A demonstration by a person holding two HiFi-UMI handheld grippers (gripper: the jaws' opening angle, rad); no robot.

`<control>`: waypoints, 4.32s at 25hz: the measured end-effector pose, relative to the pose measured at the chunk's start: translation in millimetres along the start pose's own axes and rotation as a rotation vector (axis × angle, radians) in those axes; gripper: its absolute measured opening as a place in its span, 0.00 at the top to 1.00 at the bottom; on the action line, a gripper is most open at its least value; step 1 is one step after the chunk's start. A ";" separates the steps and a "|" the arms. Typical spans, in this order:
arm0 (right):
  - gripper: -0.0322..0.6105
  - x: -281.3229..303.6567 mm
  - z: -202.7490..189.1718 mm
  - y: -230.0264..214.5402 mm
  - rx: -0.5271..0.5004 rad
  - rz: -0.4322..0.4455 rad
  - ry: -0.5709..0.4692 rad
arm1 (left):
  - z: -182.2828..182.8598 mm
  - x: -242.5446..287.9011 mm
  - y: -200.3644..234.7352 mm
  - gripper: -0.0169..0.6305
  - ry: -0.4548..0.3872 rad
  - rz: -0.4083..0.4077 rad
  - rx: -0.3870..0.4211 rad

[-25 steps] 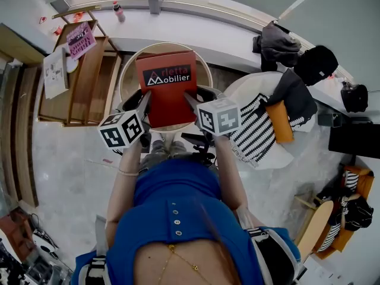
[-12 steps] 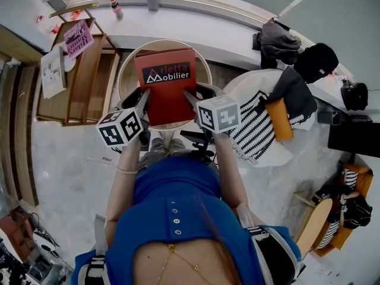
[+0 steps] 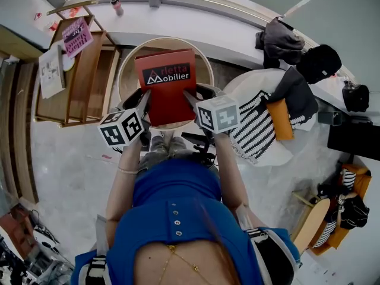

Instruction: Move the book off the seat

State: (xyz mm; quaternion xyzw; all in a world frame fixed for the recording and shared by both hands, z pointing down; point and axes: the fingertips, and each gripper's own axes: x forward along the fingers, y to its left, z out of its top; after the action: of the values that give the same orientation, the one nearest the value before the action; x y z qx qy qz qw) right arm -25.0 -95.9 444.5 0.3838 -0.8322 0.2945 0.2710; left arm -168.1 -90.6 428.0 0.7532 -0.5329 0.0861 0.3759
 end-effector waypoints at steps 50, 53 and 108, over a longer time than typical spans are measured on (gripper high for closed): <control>0.71 331.1 -303.1 -125.3 0.342 -0.074 0.397 | -305.9 273.9 243.9 0.77 0.539 0.098 -0.004; 0.71 330.4 -303.5 -125.2 0.345 -0.086 0.413 | -306.2 274.8 243.0 0.77 0.562 0.101 0.007; 0.95 225.1 -222.9 -89.1 0.075 0.015 0.386 | -240.0 196.8 152.2 0.97 0.466 0.008 0.186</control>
State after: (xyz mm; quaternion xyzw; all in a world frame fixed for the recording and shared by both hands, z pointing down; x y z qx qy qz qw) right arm -29.5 -95.5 773.5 0.3239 -0.7560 0.3955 0.4089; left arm -153.1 -100.7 773.2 0.7422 -0.4246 0.3075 0.4175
